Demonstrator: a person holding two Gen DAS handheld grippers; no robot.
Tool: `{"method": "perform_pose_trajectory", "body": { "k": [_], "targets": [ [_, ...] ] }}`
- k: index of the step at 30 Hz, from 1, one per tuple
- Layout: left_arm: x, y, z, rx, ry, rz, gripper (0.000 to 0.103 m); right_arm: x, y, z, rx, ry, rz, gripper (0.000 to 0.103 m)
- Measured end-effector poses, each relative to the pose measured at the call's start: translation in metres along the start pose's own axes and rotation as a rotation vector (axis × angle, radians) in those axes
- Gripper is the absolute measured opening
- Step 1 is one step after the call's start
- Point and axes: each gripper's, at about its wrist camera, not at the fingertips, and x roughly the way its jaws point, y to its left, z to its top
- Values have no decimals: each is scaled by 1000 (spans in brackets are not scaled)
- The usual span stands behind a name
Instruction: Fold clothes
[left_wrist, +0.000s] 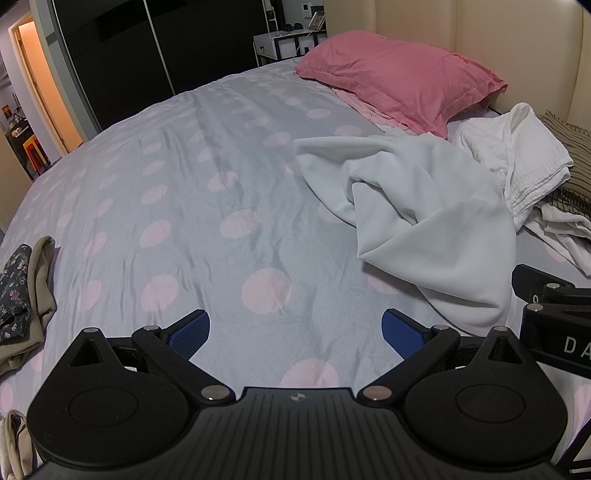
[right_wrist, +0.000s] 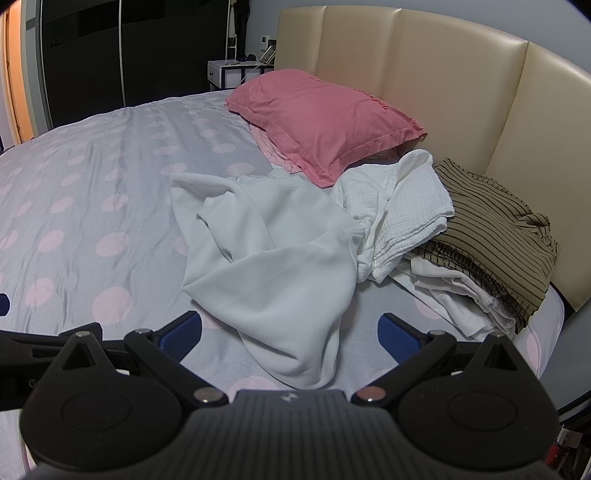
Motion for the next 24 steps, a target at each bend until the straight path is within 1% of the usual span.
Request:
{"method": "perform_pose_trajectory", "body": {
  "k": [8,16,21,24],
  "targets": [
    [0,0,-1,-2,1,-5,102,0,1,-1,-4,-1,2,102],
    [5,15,-10,-26,9,-30,102,12,-1,17,-112,-45,133,102],
    [11,23,-16,-38,25,-21,102,42,6,21,-240,3,198,102],
    [12,24,-17,-48,27,-27,102,61,10,20,-304,42,206,102]
  ]
}}
